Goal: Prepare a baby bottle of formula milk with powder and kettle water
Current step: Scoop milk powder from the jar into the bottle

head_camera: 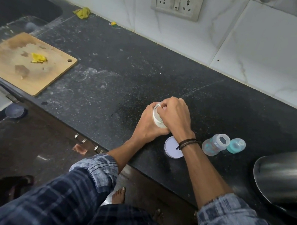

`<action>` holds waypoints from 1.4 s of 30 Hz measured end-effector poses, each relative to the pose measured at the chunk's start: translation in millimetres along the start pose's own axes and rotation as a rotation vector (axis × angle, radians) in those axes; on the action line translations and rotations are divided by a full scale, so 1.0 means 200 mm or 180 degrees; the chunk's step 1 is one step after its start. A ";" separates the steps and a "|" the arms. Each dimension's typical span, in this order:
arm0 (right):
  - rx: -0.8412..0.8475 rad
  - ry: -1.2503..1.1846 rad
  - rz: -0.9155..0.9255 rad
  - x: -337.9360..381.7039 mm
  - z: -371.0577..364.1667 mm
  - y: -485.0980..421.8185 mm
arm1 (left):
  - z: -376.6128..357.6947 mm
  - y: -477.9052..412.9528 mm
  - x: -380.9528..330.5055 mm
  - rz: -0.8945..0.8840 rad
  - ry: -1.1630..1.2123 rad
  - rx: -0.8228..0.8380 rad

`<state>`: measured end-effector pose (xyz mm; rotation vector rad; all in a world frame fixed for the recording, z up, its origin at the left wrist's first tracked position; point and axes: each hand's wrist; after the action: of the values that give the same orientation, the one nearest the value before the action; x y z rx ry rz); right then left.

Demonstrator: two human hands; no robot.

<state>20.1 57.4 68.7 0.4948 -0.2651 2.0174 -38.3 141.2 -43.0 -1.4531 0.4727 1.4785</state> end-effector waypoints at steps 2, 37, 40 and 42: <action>-0.0017 -0.0085 -0.0082 -0.01 0.01 0.00 | 0.00 -0.01 -0.01 -0.0019 -0.0006 0.0017; 0.0176 -0.1493 -0.0830 -0.10 0.14 0.06 | 0.00 0.03 -0.02 -0.0001 -0.0245 -0.0187; 0.0056 -0.1653 -0.0910 -0.12 0.12 0.08 | 0.00 0.01 0.00 0.0102 -0.0277 -0.0007; 0.0000 -0.1849 -0.1001 -0.13 0.10 0.10 | 0.00 0.01 0.00 0.0125 -0.0333 -0.0019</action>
<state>18.0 20.7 75.3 1.0524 -0.5038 1.5338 -39.2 140.7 -44.2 -1.3704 0.4350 1.5797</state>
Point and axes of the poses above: each hand's wrist, its own y-axis away from the middle knuckle, its own z-axis out of the back of the hand, x = y × z, and after that the axes turned 12 degrees about -z, right-handed
